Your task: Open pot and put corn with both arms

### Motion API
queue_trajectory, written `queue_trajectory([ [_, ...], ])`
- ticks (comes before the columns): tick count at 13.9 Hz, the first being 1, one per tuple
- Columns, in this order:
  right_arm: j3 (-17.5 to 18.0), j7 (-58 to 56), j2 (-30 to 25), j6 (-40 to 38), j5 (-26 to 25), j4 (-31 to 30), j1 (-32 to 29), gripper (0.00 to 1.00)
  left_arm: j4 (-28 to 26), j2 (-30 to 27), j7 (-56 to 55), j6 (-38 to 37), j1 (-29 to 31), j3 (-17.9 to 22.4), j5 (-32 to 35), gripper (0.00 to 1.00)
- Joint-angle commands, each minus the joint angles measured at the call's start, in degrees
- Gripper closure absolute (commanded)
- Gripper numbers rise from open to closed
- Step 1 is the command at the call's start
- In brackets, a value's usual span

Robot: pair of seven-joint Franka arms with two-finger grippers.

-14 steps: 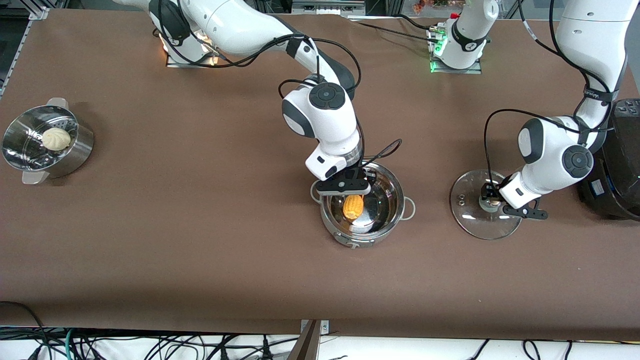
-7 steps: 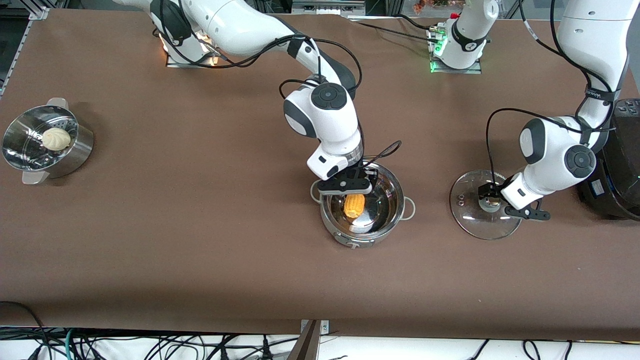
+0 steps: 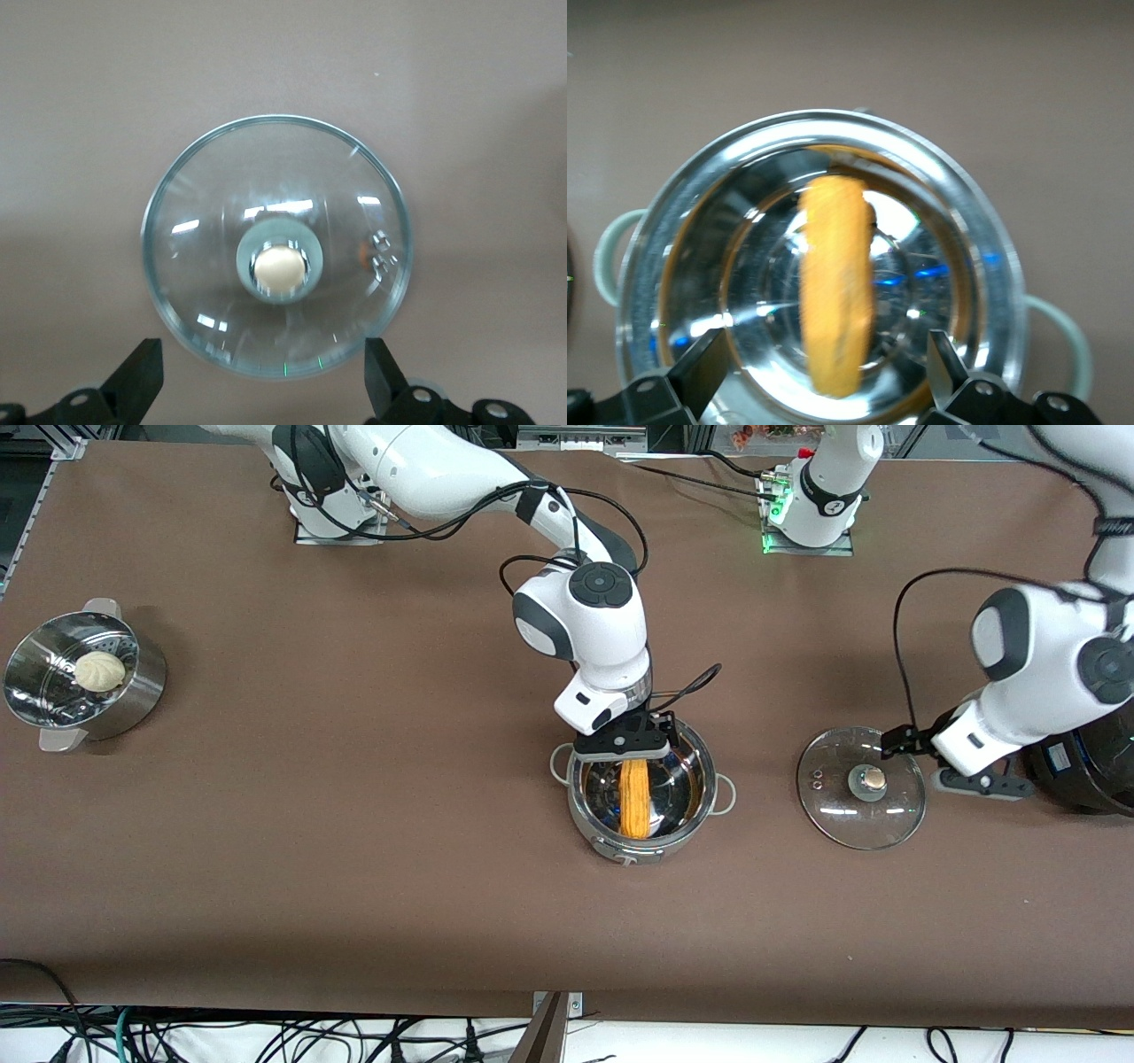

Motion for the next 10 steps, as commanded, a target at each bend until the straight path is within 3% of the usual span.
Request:
queue_trajectory([
  [1,0.39,-9.16,-5.01,-8.62,-0.40,0.28,-3.12,0.00,3.20,-5.37,-2.48,-10.67,0.60,-0.47,0.41,0.00],
  [6,0.40,-13.92,-11.08,-17.76,2.67,-0.25,-10.25,0.00,12.70,-9.07,-6.08,-25.28,0.51,-0.65,0.41,0.00],
  [10,-1.01,-20.79,-14.68,-28.56,2.95,-0.25,-16.48,0.00,19.55,-9.34,-8.11,-30.30,-0.19,-0.83,0.41,0.00],
])
